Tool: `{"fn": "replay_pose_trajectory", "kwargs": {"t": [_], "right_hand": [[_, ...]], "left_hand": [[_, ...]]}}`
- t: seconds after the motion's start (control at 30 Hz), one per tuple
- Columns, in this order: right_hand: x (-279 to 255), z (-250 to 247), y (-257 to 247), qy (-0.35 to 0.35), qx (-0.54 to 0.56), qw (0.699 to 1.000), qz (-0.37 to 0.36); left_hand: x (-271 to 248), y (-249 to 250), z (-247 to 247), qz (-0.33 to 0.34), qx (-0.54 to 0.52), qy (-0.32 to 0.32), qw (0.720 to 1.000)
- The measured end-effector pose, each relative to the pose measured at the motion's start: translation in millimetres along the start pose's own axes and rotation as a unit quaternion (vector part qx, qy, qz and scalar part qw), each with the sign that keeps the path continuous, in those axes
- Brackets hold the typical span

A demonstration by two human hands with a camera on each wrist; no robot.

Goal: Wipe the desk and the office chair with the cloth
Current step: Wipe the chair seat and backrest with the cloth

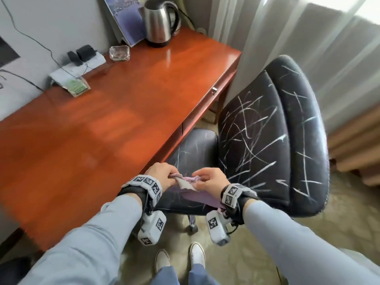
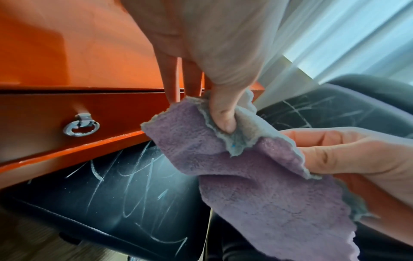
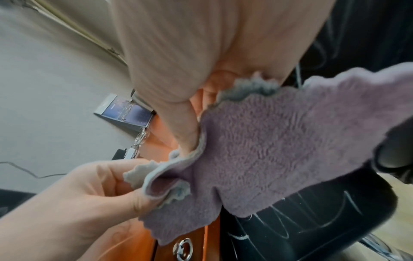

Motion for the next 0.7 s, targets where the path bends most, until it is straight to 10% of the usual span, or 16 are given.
{"fn": "replay_pose_trajectory", "kwargs": {"t": [0.27,0.43,0.7], "right_hand": [[-38.6,-24.3,26.8,0.106,-0.126,0.984,0.072],[-72.1,-44.5,45.7,0.190,-0.127,0.966,0.119],[-71.5,-54.1,48.4,0.172,-0.180,0.960,0.128]], "left_hand": [[27.8,55.9,-3.6,0.101,0.064,-0.081,0.990],[47.8,147.7,-44.7,0.275,0.121,0.091,0.949],[42.9,259.2,-86.1,0.489,0.155,0.316,0.798]]}}
Point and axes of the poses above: each hand's wrist, its own x-axis towards the middle knuckle, its own z-axis out of the palm, y = z × x, the point moved 3 cm from there along x, towards the middle knuckle, and after that the axes turned 10 degrees about x, right-handed, at the moved point
